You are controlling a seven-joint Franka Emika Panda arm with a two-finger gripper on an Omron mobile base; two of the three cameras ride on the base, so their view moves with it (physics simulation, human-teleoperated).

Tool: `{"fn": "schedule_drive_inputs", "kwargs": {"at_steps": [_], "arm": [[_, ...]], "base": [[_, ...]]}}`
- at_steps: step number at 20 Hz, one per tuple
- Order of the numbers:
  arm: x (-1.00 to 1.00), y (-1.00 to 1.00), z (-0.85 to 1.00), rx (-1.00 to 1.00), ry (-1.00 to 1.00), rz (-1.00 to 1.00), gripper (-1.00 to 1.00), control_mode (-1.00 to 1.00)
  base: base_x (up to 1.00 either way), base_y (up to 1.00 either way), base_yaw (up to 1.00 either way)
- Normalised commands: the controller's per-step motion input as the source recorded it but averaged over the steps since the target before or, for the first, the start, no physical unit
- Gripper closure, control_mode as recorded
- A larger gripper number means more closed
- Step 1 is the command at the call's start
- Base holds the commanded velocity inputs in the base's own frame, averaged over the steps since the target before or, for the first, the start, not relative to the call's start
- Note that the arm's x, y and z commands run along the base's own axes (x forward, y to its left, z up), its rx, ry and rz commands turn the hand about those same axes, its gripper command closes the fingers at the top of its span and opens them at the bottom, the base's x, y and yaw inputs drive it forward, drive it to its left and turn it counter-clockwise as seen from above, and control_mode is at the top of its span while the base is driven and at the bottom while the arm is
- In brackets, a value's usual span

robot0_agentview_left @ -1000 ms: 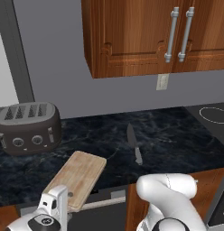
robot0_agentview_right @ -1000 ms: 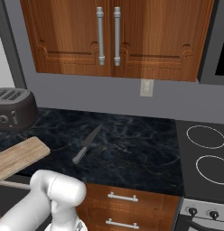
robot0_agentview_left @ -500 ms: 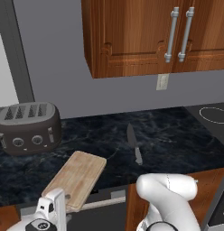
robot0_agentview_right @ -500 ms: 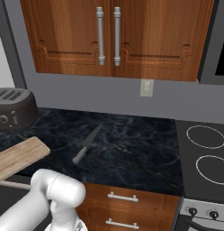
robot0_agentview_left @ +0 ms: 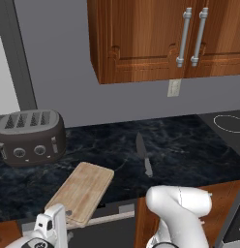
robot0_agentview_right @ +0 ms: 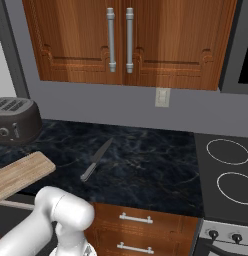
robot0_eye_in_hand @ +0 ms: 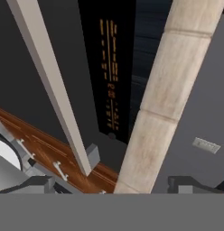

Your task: Move the cutting board and knife to the sink. Then move spray from the cabinet to the counter.

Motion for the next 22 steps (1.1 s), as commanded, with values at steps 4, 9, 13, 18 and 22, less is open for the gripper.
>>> {"fn": "schedule_drive_inputs", "kwargs": {"at_steps": [4, 9, 13, 18, 22], "arm": [[0.04, -0.02, 0.00, 0.00, 0.00, 0.00, -1.00, -1.00], [0.02, -0.07, 0.00, 0.00, 0.00, 0.00, -1.00, -1.00], [0.07, -0.10, 0.00, 0.00, 0.00, 0.00, -1.00, -1.00], [0.05, -0.06, 0.00, 0.00, 0.00, 0.00, -1.00, -1.00], [0.03, -0.01, 0.00, 0.00, 0.00, 0.00, -1.00, -1.00]], "base": [[0.00, 0.00, 0.00], [0.00, 0.00, 0.00], [0.00, 0.00, 0.00], [0.00, 0.00, 0.00], [0.00, 0.00, 0.00]]}}
